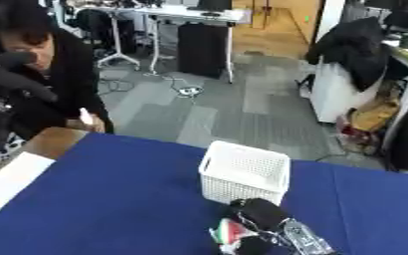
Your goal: Pick up objects on the table and place them in the box.
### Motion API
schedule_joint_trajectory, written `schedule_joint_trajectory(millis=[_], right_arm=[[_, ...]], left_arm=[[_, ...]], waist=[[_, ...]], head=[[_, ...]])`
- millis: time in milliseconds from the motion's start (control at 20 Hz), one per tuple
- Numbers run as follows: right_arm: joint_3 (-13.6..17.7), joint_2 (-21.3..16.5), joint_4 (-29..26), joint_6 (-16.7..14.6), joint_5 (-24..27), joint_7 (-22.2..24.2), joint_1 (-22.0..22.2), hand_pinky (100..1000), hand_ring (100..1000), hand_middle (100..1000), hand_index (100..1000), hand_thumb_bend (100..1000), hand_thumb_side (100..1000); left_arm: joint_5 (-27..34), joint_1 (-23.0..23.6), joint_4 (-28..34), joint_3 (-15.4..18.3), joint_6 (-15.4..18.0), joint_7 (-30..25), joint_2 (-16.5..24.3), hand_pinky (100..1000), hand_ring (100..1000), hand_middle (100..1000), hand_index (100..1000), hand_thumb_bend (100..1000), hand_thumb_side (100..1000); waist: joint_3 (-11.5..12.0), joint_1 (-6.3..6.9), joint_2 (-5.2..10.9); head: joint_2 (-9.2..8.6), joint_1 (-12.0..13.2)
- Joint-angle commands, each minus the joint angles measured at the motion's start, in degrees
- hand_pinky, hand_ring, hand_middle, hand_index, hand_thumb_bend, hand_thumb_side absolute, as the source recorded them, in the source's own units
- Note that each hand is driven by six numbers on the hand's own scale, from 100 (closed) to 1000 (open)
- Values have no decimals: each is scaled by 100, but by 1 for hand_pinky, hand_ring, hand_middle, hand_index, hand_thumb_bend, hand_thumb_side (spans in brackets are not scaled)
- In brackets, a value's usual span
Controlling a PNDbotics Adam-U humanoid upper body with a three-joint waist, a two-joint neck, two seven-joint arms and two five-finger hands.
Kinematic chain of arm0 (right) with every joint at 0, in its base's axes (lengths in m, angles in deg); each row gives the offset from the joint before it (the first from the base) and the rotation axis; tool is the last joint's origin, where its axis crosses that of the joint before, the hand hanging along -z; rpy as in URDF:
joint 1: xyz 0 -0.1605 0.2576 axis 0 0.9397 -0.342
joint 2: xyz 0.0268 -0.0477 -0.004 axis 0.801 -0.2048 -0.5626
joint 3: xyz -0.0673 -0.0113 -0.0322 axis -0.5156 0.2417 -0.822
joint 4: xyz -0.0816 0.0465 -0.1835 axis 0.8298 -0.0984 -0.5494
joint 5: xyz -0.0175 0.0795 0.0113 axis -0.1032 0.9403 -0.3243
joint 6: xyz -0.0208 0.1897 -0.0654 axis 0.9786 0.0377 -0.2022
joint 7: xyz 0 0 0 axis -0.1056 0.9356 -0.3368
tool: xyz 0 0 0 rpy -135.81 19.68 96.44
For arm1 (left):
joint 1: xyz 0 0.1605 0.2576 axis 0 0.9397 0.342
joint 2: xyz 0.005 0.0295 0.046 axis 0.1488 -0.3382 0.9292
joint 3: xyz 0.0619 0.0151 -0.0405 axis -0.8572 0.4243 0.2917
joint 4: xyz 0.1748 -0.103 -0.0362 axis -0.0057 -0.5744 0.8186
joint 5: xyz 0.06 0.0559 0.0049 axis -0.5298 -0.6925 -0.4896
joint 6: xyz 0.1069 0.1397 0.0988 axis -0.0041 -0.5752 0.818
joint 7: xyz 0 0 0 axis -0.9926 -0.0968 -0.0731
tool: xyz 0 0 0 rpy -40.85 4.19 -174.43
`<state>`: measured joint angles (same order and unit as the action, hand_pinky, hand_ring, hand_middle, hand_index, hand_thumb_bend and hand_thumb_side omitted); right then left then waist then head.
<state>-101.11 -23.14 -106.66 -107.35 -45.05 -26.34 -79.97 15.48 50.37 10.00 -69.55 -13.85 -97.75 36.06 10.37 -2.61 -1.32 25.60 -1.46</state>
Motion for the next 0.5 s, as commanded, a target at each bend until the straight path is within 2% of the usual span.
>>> schedule_joint_trajectory(millis=[50, 100, 150, 200, 250, 300, 400, 500], right_arm=[[83, -44, -20, 154, 64, -200, -62, 384, 519, 663, 778, 574, 874], [91, -47, 8, 203, 95, -247, -52, 318, 499, 669, 779, 568, 837], [100, -50, 38, 253, 125, -285, -44, 336, 504, 668, 781, 568, 845], [110, -53, 65, 299, 142, -316, -36, 202, 470, 672, 763, 571, 766], [124, -55, 94, 344, 149, -341, -27, 118, 447, 665, 758, 567, 728], [138, -57, 125, 382, 153, -367, -20, 100, 434, 657, 750, 564, 713], [181, -60, 181, 454, 184, -465, -2, 100, 344, 599, 702, 540, 637], [203, -62, 234, 509, 191, -579, 16, 100, 331, 579, 685, 560, 626]], left_arm=[[34, -128, 97, 5, -13, -2, 65, 640, 640, 782, 715, 183, 979], [34, -128, 97, 6, -14, -3, 67, 640, 640, 782, 715, 183, 979], [34, -127, 97, 6, -13, -4, 70, 640, 640, 782, 715, 183, 979], [34, -126, 97, 7, -11, -4, 73, 640, 640, 782, 715, 183, 979], [34, -125, 97, 8, -9, -5, 76, 640, 640, 782, 715, 183, 979], [33, -124, 96, 8, -6, -6, 79, 640, 640, 782, 715, 183, 979], [33, -120, 94, 10, 0, -6, 85, 640, 640, 782, 715, 183, 979], [31, -117, 90, 11, 4, -9, 89, 640, 640, 782, 715, 182, 979]], waist=[[-2, 24, 46], [-6, 24, 45], [-9, 25, 44], [-14, 26, 44], [-19, 27, 43], [-24, 28, 43], [-33, 30, 41], [-39, 32, 37]], head=[[-197, -219], [-251, -284], [-284, -325], [-305, -349], [-316, -361], [-316, -364], [-307, -358], [-294, -348]])
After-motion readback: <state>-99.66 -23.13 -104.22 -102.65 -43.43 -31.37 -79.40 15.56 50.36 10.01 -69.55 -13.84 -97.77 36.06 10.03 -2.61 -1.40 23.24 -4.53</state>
